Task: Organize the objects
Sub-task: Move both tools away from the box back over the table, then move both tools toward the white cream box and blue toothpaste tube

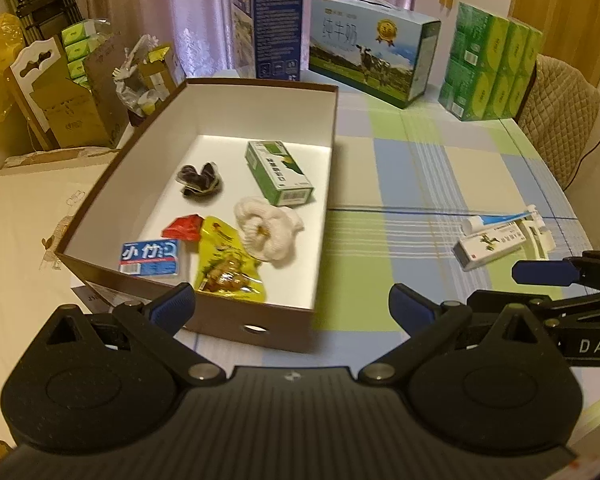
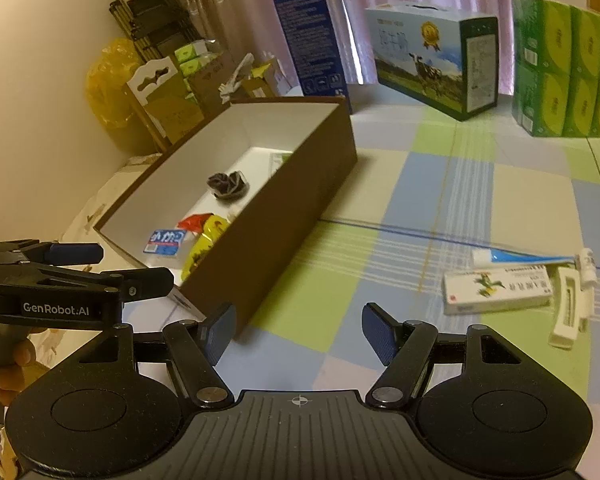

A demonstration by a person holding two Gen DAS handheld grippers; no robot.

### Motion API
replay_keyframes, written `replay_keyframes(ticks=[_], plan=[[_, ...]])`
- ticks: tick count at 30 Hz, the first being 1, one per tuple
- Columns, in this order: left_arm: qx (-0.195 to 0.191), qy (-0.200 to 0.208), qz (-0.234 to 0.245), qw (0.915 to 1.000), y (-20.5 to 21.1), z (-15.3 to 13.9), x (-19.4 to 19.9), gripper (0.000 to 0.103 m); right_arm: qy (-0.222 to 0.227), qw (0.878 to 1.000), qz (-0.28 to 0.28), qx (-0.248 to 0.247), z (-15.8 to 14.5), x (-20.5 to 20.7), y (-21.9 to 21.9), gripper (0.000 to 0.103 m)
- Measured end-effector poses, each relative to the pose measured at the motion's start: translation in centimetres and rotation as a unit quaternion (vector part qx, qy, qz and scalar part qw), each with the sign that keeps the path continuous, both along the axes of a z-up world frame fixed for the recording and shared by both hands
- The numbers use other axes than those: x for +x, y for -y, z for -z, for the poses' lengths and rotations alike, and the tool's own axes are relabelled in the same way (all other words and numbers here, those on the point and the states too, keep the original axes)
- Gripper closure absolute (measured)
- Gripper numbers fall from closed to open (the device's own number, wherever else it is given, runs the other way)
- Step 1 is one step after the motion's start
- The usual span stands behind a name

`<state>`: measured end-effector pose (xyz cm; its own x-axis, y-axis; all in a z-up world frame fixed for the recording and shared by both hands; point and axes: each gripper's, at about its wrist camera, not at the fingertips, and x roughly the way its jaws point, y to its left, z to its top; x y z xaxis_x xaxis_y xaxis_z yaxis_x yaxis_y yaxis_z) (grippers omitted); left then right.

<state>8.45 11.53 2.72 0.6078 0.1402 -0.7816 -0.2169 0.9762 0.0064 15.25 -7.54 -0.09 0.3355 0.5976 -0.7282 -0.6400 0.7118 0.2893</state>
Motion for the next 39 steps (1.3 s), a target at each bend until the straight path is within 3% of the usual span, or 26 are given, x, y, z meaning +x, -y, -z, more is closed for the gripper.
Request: replay_keyframes(ticks=[21,29,39], plan=[[-0.008,-0.021,0.035,0.9991,7.9,1.8,2.3,0.001,-0.013,0.999,0.036,-0.007,0.5,1.8,7.6,0.036],[-0.016,-0.023,0.091,0.9954,11.6,3.1,4.6,0.001,-0.018,0.995,0.093,-0.017,1.2,3.4,11.6,0.036],[-0.012,-0.013,0.178,0.9839,15.6,5.6,8.6,0.002,-0.033,0.982,0.184,-0.03,2.6,5.4,17.0,0.036]])
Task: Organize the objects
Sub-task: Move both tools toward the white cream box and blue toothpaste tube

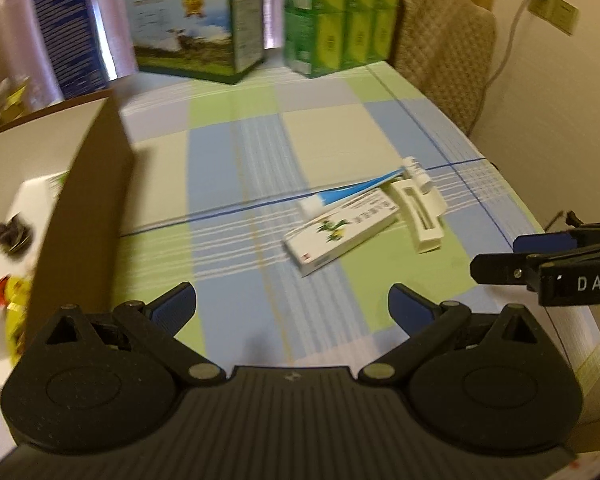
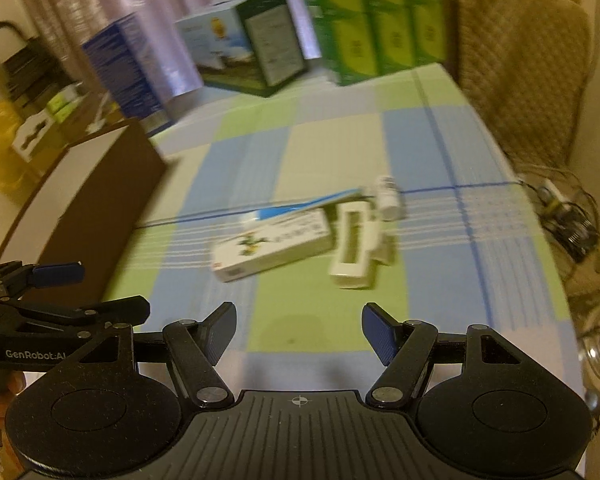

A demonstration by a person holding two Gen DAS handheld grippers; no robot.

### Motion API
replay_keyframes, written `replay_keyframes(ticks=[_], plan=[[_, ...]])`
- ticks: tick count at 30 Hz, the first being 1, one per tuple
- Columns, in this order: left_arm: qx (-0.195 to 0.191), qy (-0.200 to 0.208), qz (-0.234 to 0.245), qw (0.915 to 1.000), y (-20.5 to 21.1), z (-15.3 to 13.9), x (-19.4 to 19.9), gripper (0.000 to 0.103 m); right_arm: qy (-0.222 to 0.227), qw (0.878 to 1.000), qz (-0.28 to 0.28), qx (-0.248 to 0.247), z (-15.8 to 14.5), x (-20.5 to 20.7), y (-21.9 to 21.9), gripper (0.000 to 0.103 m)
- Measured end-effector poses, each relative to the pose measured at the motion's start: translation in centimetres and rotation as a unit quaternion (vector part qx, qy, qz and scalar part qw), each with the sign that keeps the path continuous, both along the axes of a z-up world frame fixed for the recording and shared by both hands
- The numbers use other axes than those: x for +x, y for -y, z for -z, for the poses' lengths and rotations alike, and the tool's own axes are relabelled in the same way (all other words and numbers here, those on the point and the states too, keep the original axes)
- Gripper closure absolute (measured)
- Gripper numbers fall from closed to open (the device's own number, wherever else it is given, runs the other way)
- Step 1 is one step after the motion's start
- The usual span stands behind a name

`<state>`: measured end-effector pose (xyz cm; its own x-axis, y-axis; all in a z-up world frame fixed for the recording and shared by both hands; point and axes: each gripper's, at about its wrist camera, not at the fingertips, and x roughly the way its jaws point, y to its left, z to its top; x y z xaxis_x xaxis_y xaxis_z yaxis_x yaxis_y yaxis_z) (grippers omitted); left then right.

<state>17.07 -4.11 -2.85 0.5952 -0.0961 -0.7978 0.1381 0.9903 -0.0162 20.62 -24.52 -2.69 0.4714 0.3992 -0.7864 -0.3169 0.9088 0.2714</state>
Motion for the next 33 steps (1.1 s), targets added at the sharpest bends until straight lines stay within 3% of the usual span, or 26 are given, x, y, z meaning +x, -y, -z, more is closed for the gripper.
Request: replay_keyframes(ticks=[19,26,29,33], plan=[[0.032,0.003,0.116,0.9927,3.4,5.9,8.6,0.013,-0.034,0.995,0.093,-0.021,2.2,1.9,4.4,0.036],[0.033,-0.027,0.133,0.9902,4.1,7.9,10.1,0.039,-0.042,0.993,0.112,-0.027,2.7,2.0,5.3,0.036],[0.034,-0.031,0.139,0.9892,4.2,8.2,9.6,0.052,-0.045,0.992,0.115,-0.028,2.8,2.1,5.4,0.036],[0.026,-0.034,0.149,0.9879,4.3,8.0,8.4,0.062,-0.047,0.992,0.115,-0.028,3.0,2.3,5.4,0.036]])
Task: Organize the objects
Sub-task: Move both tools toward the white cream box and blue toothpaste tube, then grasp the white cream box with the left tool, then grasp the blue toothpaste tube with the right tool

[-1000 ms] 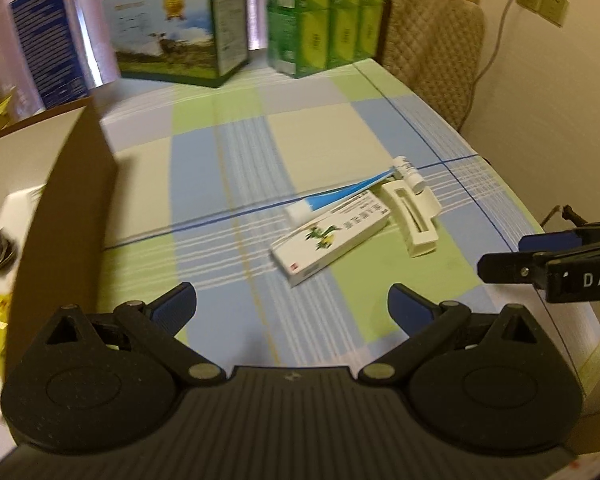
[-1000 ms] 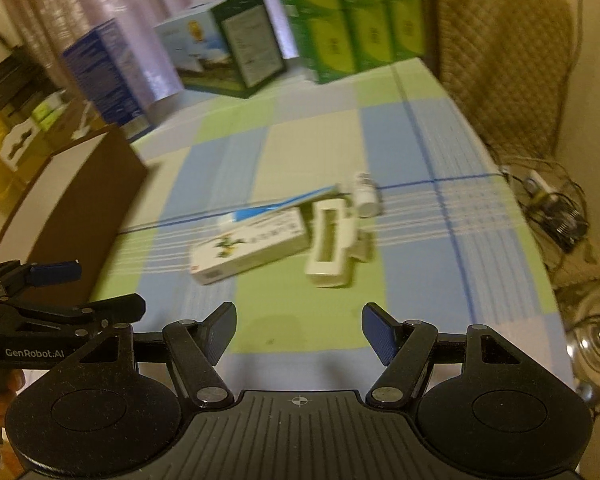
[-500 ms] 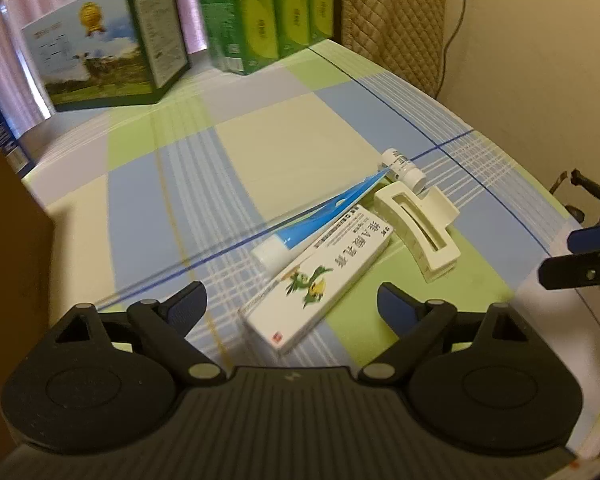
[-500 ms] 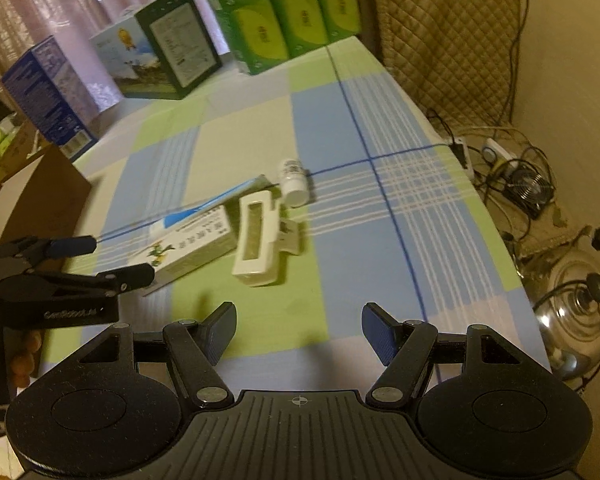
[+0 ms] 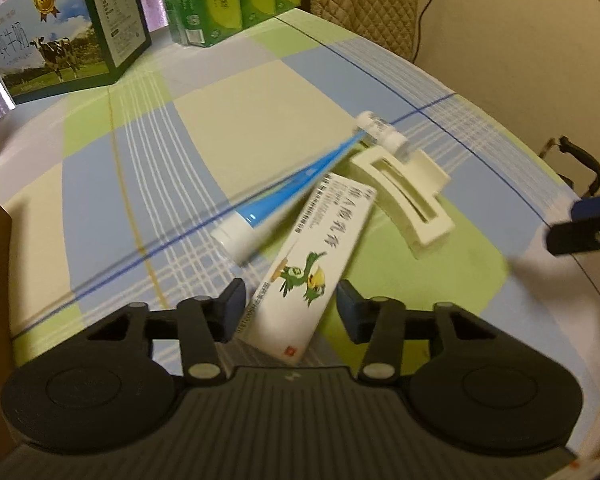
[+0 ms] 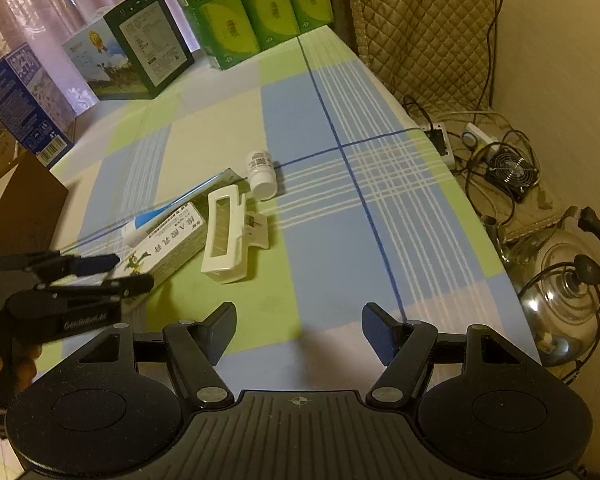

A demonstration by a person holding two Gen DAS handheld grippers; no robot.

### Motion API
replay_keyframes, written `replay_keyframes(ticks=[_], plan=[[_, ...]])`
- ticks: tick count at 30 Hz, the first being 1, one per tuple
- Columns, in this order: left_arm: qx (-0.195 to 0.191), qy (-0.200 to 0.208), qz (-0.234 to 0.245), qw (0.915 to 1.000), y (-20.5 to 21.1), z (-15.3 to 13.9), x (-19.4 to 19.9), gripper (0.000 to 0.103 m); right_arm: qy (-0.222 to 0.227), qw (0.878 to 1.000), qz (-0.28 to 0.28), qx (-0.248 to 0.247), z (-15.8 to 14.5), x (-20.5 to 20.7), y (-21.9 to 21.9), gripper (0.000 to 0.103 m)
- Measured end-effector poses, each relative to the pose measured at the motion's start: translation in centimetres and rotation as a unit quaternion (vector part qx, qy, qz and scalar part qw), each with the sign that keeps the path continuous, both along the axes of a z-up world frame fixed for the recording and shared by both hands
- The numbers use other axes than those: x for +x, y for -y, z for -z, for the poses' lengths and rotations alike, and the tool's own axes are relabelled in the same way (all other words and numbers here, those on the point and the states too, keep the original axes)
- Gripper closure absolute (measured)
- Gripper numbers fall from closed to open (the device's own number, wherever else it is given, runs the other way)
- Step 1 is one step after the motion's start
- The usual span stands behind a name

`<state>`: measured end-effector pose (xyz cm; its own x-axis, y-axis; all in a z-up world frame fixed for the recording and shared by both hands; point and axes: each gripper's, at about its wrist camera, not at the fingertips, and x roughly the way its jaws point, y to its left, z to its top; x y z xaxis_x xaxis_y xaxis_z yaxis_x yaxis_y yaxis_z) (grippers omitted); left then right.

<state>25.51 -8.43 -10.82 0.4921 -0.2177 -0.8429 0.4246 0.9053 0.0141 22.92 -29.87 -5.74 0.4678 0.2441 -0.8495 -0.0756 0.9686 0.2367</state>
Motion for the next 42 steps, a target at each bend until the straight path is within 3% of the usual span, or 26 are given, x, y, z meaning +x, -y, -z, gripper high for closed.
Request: replay_keyframes(ticks=[6,16,23,26,29,34,39,42], plan=[[-0.017,-0.03,0.005,0.9994,0.5,0.1,-1.2,0.066,-0.003,1.0,-0.001,-0.001,0.2,0.2,0.2,0.036],[0.011,-0.016,0.026,0.9995,2.8,1.0,1.4,0.066,-0.004,1.0,0.019,-0.002,0.3,-0.3,1.5,0.036],[0.007,-0.022,0.023,0.9995,1.9,0.6,-0.6,0.069,-0.005,1.0,0.026,0.001,0.4,-0.4,1.7,0.036],[0.01,-0.028,-0.001,0.9996,0.1,0.5,-2.2,0.069,0.001,1.0,0.013,0.009,0.2,-0.3,1.1,0.036],[0.013,-0.036,-0.057,0.9976,-2.8,0.4,-3.2,0.069,0.011,1.0,-0.006,0.019,0.1,0.1,-0.1,0.036],[0.025,-0.03,-0.15,0.9879,-7.8,-0.2,-3.6,0.069,0.031,0.995,-0.063,0.076,-0.1,1.4,-3.8,0.036],[0.034,-0.021,-0.186,0.9817,-10.0,-0.6,-3.0,0.069,0.031,0.987,-0.092,0.126,0.9,3.7,-8.1,0.038],[0.03,-0.019,-0.195,0.9801,-10.7,-1.0,-2.5,0.069,0.031,0.985,-0.08,0.147,1.6,5.5,-9.5,0.046]])
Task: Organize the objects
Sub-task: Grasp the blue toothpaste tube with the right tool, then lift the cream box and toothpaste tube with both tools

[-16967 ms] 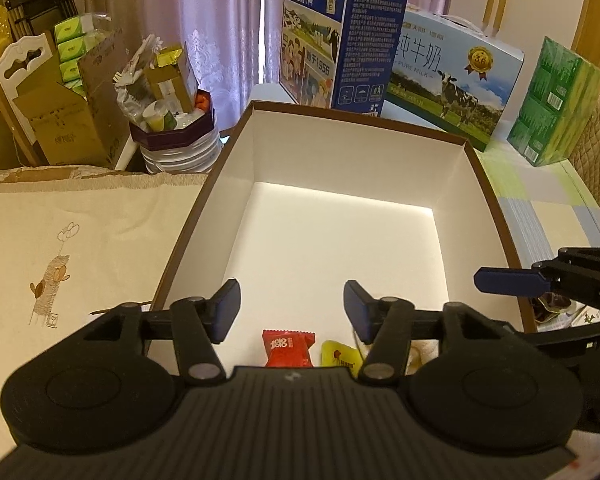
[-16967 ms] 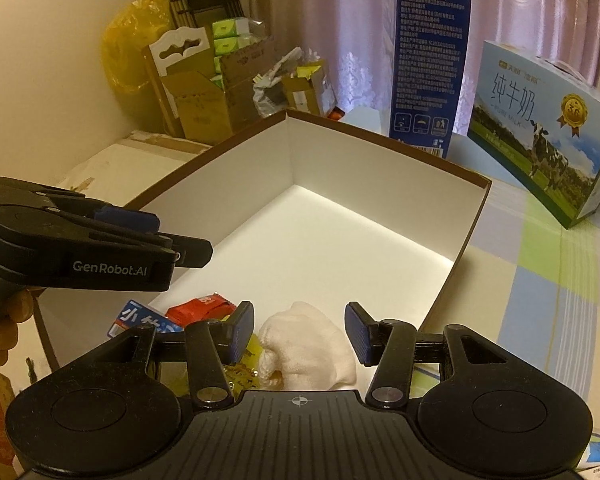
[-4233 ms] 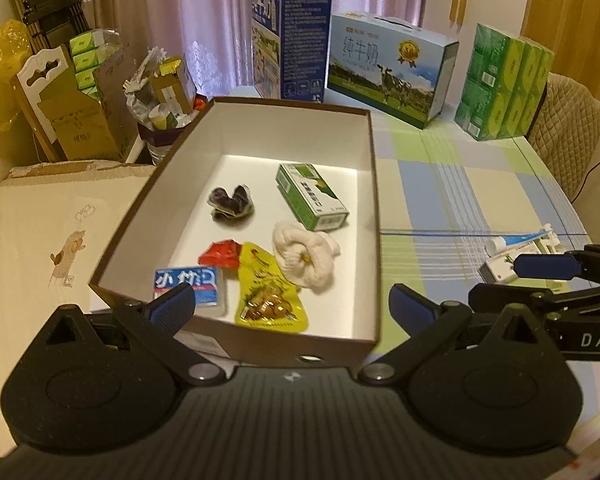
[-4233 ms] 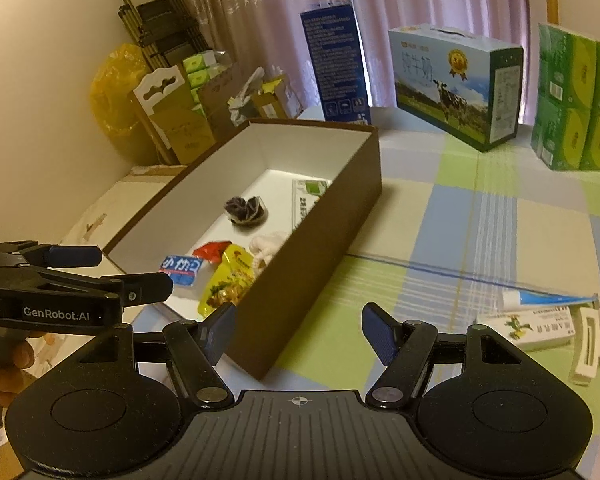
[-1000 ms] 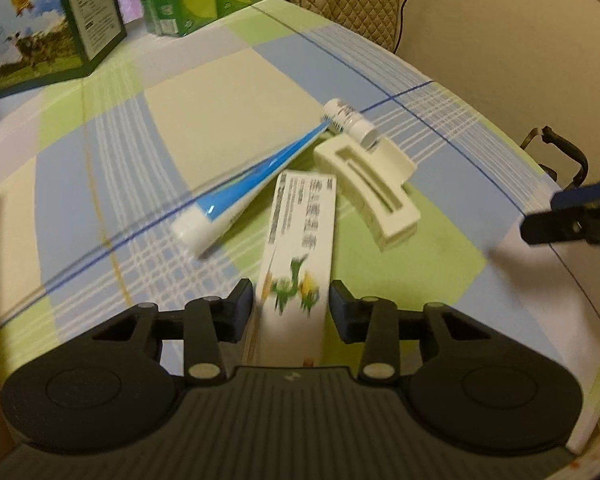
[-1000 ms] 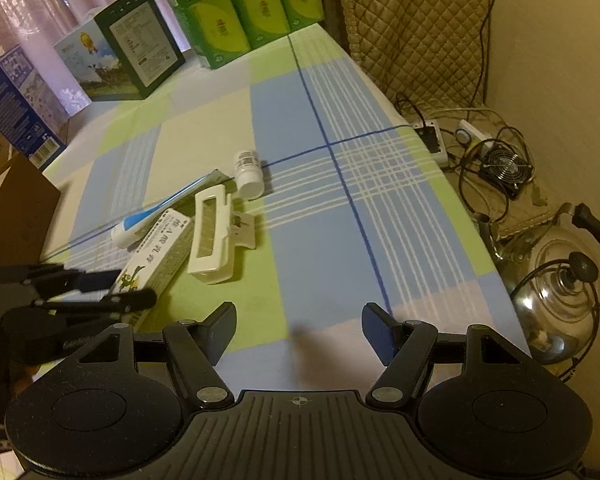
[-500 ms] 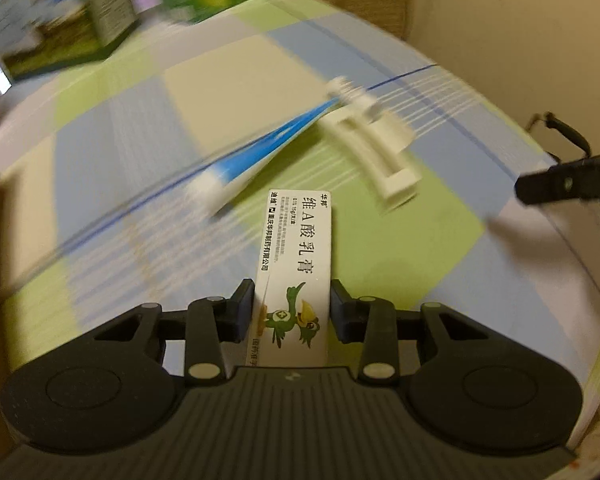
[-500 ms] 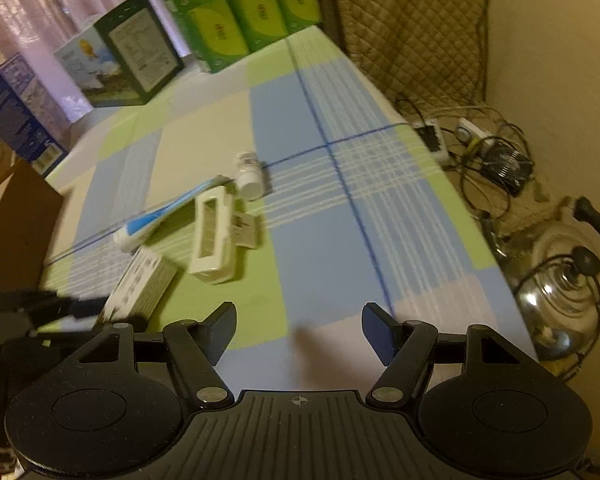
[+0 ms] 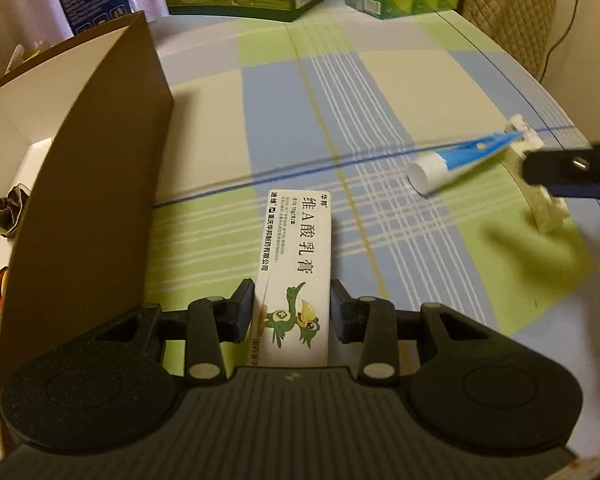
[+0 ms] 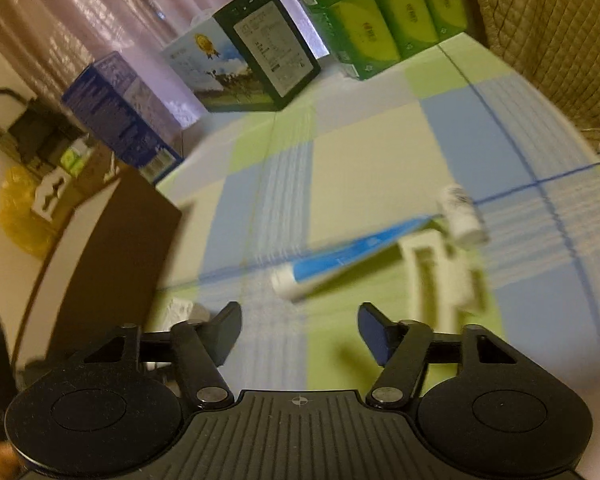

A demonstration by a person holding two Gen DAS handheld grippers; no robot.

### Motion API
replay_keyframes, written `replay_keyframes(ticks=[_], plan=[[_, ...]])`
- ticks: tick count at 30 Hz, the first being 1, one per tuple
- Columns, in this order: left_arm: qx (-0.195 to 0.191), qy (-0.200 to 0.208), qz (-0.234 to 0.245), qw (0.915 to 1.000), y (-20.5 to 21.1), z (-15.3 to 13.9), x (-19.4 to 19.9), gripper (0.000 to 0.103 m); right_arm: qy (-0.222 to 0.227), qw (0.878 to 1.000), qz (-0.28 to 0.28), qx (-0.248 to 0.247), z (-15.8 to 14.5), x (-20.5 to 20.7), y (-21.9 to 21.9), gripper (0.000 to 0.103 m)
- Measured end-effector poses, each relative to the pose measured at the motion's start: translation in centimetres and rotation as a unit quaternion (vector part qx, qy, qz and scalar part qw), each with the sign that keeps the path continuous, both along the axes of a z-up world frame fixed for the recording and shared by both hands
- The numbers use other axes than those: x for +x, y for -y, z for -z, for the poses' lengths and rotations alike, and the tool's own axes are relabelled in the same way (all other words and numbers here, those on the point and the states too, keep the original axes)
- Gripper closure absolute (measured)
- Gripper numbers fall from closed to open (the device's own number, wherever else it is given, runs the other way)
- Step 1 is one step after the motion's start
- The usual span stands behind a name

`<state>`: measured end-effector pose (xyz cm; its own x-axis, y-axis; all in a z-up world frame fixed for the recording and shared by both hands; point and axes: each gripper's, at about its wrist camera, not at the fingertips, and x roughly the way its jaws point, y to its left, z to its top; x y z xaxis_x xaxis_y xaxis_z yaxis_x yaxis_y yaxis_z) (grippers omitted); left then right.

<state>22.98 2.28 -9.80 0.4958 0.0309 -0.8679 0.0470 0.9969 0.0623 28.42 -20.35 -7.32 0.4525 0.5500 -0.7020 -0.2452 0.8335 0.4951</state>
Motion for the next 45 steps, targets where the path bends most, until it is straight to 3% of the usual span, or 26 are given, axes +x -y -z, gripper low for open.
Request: replay_keyframes(ticks=[9,12,14,17,22,26,31,34,45], plan=[[-0.008,0.001,-0.004,1.0,-0.8,-0.4,1.0,0.069,-0.09,0.989,0.114,0.037,4.1,5.7,-1.0,0.059],[-0.007,-0.003,-0.006,0.9999,-1.1,-0.3,1.0,0.069,-0.097,0.987,0.127,0.026,4.8,7.1,-1.4,0.074],[-0.008,-0.005,-0.009,0.9999,-1.2,-0.2,1.0,0.069,-0.091,0.988,0.123,0.022,4.6,7.7,-1.6,0.075],[-0.01,-0.01,-0.013,0.9998,-1.5,-0.1,1.1,0.069,-0.075,0.994,0.082,-0.011,4.0,8.6,-2.8,0.086],[-0.019,-0.02,-0.016,0.9995,-1.6,0.1,1.2,0.069,-0.039,0.994,-0.035,-0.097,2.8,9.3,-5.4,0.086],[-0.028,-0.032,-0.019,0.9989,-1.4,0.5,1.2,0.069,-0.02,0.981,-0.126,-0.148,2.4,7.9,-7.0,0.089],[-0.033,-0.044,-0.023,0.9982,-1.1,1.0,0.6,0.069,0.022,0.956,-0.216,-0.198,2.7,2.8,-7.9,0.091],[-0.034,-0.048,-0.024,0.998,-1.0,1.3,0.0,0.069,0.032,0.949,-0.236,-0.207,2.7,0.6,-8.1,0.091],[-0.023,-0.051,-0.027,0.998,-0.8,1.1,-3.1,0.069,0.038,0.943,-0.252,-0.216,2.6,-5.1,-6.2,0.091]])
